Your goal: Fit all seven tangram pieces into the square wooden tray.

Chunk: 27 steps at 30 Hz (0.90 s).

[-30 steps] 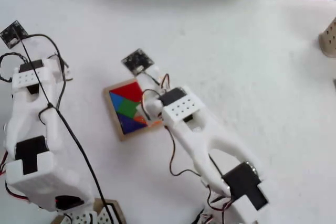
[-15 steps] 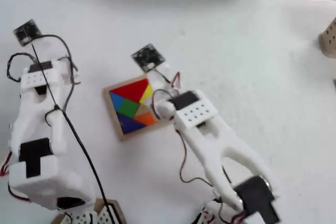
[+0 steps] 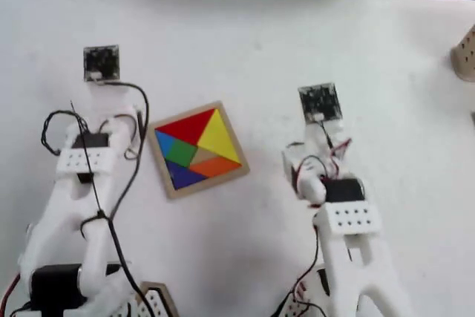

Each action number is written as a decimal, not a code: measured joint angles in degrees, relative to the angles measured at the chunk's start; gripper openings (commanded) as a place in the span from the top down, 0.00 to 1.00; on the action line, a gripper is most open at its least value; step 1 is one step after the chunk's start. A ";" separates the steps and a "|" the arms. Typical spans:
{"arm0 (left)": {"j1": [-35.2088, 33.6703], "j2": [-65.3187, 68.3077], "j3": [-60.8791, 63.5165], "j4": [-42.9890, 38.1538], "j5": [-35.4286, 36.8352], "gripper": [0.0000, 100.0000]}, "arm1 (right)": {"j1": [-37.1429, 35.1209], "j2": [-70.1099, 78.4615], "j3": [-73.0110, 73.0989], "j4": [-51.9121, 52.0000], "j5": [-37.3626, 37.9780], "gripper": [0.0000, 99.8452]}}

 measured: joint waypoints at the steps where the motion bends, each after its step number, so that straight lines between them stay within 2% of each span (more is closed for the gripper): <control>1: 0.00 -0.26 0.97 0.00 -0.97 0.97 | 1.23 -1.49 1.93 0.00 0.53 0.98; 8: 0.00 -0.88 5.80 0.26 -6.07 0.98 | 2.81 -13.19 11.87 0.00 6.42 0.98; 11: 0.35 -3.87 6.59 3.25 -6.68 0.98 | 1.41 -18.55 15.30 0.00 7.21 0.98; 18: 4.66 -18.73 19.69 4.84 -6.68 0.98 | 0.97 -26.11 23.21 1.93 7.56 0.98; 23: 4.66 -32.26 30.33 4.92 -6.68 0.97 | 5.89 -30.68 23.56 9.41 10.55 0.98; 27: 4.66 -43.78 37.89 9.67 -6.68 0.97 | 9.32 -34.55 23.74 16.09 10.90 0.98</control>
